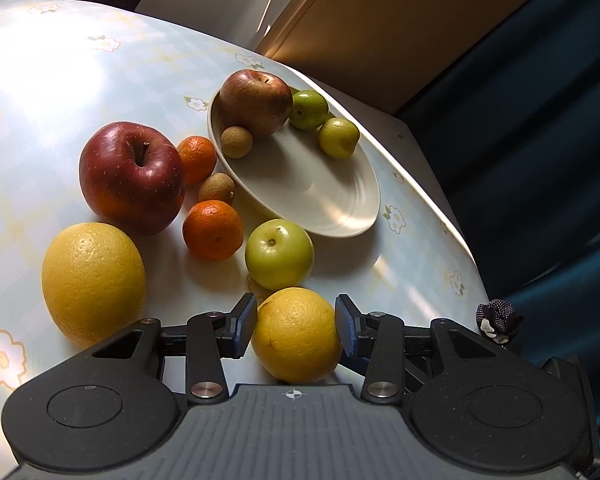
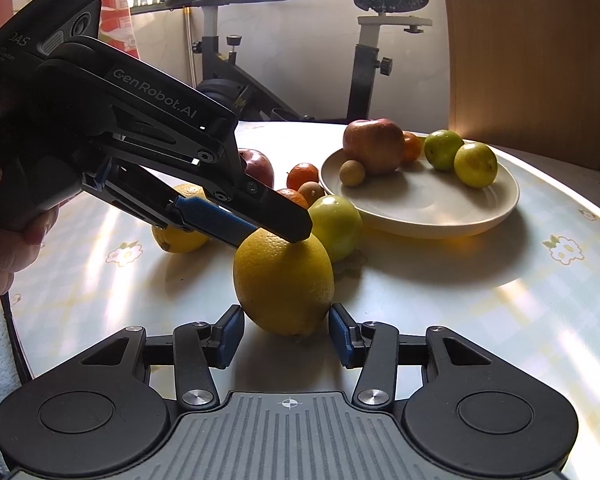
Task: Organize fruits
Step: 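Close the left gripper around the yellow lemon and lift it, then carry the lemon with the left gripper onto the cream plate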
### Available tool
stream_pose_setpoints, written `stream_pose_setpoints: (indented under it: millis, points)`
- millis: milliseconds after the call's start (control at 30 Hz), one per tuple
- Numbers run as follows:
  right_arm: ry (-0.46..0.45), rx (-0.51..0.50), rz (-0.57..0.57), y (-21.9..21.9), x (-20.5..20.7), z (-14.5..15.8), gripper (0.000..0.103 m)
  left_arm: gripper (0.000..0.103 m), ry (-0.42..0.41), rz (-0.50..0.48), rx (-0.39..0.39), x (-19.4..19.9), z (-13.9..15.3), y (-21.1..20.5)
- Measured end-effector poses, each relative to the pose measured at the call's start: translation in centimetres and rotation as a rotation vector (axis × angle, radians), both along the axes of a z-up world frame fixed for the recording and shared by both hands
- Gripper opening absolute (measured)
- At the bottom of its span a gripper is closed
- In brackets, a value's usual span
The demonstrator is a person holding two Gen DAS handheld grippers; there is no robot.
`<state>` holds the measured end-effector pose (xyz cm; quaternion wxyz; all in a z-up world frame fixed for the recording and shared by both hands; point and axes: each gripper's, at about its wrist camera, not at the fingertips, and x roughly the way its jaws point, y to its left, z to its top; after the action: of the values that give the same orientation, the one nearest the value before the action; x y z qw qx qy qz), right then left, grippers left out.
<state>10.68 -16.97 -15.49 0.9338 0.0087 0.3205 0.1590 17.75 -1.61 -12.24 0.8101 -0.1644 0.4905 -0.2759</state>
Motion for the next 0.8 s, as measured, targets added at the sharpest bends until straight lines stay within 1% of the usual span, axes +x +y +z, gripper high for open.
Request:
stream_pose_setpoints:
  millis: [133,233,533,700,800]
  points:
    - [-0.006,0.007,-0.006,-0.2,-0.2,0.1,0.043,0.045,0.001,-0.008,0.006,0.0,0.1,-0.2]
    - [-0.028,0.016,-0.015,-0.6,-0.6,0.6,0.043,0.045,-0.002,-0.012,0.0,0.0,0.5,-0.5]
    - [-0.076,0.053,-0.062,-2.9,-0.6,3.3,0.043,0.045,-0.068,-0.055,0.005,0.4,3.3,-2.6]
    - [-0.104,0.054,-0.081,-4.4,1.2,5.3,0.043,0.045,-0.12,-0.084,0.017,1.5,5.4,-4.1]
    - [-0.115,0.05,-0.079,-5.2,2.7,6.1,0.043,0.045,-0.142,-0.089,0.024,2.9,6.6,-4.9]
